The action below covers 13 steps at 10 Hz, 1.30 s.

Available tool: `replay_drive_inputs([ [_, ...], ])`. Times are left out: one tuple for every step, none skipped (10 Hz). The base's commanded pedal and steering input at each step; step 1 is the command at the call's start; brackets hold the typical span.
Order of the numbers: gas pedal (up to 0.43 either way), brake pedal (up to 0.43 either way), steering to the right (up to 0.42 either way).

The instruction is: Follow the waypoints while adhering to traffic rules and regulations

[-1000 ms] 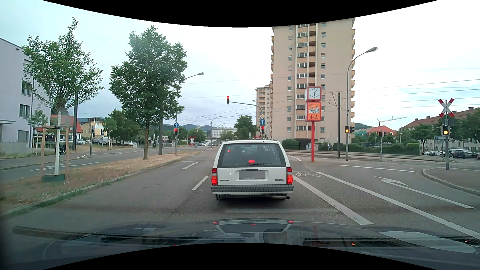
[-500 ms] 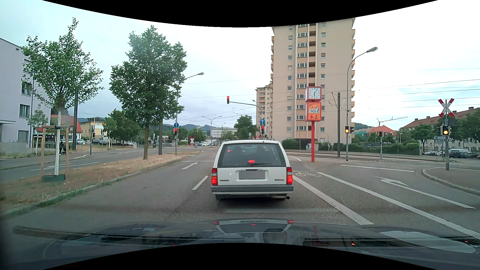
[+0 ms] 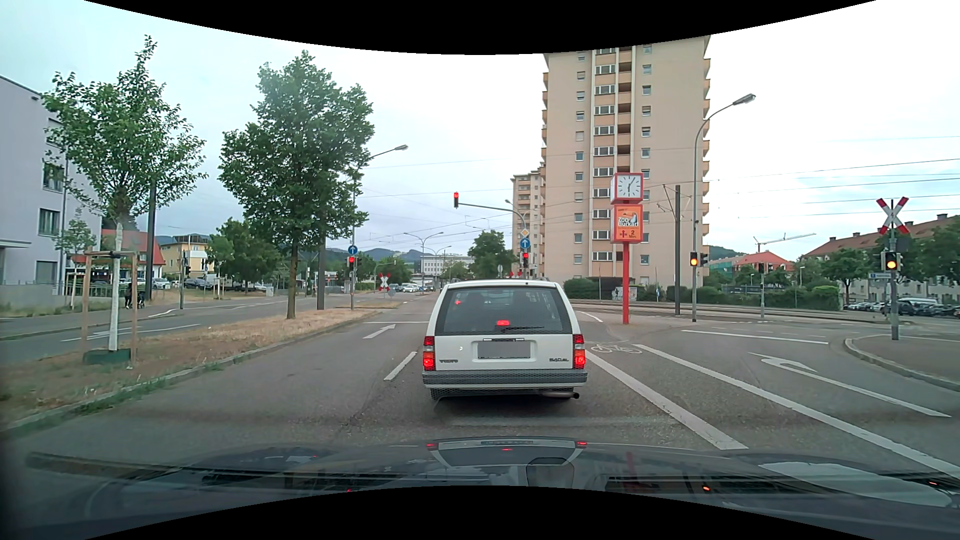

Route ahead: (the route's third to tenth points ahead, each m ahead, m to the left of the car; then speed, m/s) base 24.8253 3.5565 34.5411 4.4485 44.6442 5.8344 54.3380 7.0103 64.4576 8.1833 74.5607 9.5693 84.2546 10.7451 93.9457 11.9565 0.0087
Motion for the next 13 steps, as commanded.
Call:
replay_drive_inputs([
  [0.0,0.287,-0.024],
  [0.0,0.287,-0.024],
  [0.0,0.287,-0.024],
  [0.0,0.287,-0.024],
  [0.0,0.287,-0.024],
  [0.0,0.287,-0.024],
  [0.0,0.287,-0.024],
  [0.0,0.287,-0.024],
  [0.0,0.287,-0.024],
  [0.0,0.287,-0.024],
  [0.0,0.287,-0.024],
  [0.0,0.287,-0.024],
  [0.0,0.287,-0.024],
])
